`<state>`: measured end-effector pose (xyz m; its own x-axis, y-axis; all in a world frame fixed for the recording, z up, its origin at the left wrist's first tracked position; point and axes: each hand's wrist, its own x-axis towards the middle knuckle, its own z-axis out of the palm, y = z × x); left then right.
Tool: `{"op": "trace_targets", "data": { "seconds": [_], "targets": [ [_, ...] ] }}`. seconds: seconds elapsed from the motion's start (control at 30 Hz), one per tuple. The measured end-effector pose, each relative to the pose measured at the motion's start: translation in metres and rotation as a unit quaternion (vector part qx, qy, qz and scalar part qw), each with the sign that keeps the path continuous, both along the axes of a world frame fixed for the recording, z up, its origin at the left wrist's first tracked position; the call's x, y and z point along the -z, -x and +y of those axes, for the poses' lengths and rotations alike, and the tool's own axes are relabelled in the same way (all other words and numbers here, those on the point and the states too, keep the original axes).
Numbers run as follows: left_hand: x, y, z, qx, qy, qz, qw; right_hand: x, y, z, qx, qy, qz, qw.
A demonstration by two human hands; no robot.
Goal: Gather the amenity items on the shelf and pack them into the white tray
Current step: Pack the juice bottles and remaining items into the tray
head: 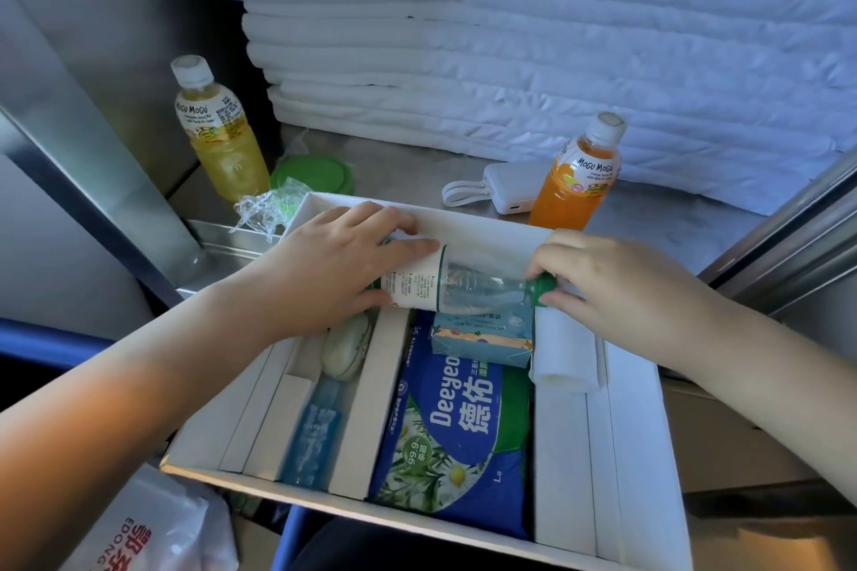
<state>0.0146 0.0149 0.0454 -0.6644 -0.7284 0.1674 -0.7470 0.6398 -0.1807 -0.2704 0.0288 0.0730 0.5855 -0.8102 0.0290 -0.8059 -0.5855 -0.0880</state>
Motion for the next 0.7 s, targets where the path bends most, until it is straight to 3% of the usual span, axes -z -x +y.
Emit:
{"op": "trace_targets", "data": {
  "seconds": [0.17,0.4,0.6,0.7],
  "targets": [
    [0.000,0.000,-0.003,0.002,0.001,-0.002,1.000,0.004,-0.001,-0.003,0.011,-0.004,-0.029,1.000],
    [0.000,-0.004,-0.006,-0.006,-0.065,0.040,0.997,0.002,0.002,-0.001,0.030,-0.020,-0.066,0.997],
    [-0.007,0.000,-0.002,0.020,0.046,0.041,0.998,0.008,-0.001,-0.010,0.057,0.000,-0.053,0.997],
    [-0.006,-0.001,-0.002,0.014,0.054,0.032,0.998,0.009,-0.001,-0.010,0.070,-0.005,-0.054,0.996]
  ]
}}
